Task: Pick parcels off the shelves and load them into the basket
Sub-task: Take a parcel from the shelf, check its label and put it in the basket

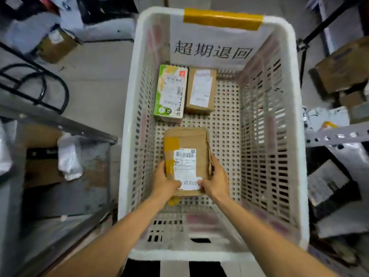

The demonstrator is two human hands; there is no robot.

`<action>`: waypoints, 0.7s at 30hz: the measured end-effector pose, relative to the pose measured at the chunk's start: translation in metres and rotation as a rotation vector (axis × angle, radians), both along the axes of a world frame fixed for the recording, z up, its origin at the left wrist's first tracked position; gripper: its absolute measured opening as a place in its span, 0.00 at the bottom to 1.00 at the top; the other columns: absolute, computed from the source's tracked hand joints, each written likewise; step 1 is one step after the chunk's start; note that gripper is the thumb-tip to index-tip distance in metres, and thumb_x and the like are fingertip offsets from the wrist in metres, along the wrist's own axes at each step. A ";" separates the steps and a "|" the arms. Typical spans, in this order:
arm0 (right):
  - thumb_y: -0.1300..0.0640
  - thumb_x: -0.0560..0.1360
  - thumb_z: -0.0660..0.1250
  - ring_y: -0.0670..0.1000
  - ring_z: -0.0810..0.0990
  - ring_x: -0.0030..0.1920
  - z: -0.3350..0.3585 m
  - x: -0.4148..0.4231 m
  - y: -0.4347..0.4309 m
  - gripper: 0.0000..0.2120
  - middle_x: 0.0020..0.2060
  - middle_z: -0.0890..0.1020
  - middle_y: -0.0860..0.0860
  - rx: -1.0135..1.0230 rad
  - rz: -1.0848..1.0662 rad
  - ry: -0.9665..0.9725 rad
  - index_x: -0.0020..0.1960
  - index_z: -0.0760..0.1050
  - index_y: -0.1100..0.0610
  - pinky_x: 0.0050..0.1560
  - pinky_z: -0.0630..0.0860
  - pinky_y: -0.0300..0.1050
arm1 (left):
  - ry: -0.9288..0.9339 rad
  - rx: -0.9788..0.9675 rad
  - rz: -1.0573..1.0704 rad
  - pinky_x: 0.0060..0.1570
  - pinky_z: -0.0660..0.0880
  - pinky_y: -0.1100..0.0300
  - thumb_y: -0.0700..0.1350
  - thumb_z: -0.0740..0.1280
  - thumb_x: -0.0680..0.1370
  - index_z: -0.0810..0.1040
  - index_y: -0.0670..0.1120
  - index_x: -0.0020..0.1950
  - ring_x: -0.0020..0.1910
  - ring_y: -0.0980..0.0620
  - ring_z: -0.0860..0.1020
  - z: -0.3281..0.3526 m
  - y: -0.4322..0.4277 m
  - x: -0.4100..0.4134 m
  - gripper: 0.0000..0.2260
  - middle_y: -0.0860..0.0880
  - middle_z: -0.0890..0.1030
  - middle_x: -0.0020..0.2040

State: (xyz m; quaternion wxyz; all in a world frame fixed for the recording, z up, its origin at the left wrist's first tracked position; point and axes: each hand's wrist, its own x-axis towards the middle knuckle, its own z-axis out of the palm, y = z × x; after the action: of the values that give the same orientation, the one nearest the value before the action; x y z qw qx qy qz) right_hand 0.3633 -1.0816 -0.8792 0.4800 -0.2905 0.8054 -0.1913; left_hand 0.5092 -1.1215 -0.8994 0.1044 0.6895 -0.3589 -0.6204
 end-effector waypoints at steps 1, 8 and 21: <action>0.72 0.67 0.71 0.53 0.71 0.66 -0.005 0.002 -0.003 0.45 0.66 0.72 0.50 0.019 0.016 -0.002 0.77 0.56 0.52 0.64 0.72 0.47 | -0.013 0.028 0.018 0.59 0.75 0.48 0.24 0.70 0.65 0.68 0.47 0.67 0.56 0.49 0.77 -0.004 -0.001 -0.001 0.34 0.50 0.78 0.58; 0.71 0.65 0.73 0.49 0.69 0.67 -0.057 0.012 -0.030 0.46 0.69 0.71 0.49 0.010 -0.014 -0.030 0.77 0.58 0.53 0.70 0.67 0.50 | -0.101 0.031 0.071 0.54 0.72 0.59 0.24 0.68 0.66 0.67 0.46 0.69 0.55 0.51 0.75 -0.035 -0.026 -0.004 0.35 0.49 0.77 0.59; 0.73 0.68 0.66 0.58 0.70 0.66 -0.139 0.040 -0.070 0.36 0.63 0.74 0.59 0.001 -0.174 -0.017 0.74 0.63 0.57 0.64 0.67 0.46 | -0.368 -0.051 -0.385 0.54 0.72 0.59 0.42 0.66 0.74 0.64 0.45 0.71 0.61 0.48 0.69 -0.038 -0.040 -0.022 0.26 0.46 0.65 0.66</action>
State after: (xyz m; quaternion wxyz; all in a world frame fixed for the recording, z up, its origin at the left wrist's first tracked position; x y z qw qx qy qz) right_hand 0.4035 -1.1515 -1.0187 0.4687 -0.2175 0.8235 -0.2343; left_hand 0.4868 -1.1612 -0.9376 -0.0652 0.7070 -0.5117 -0.4838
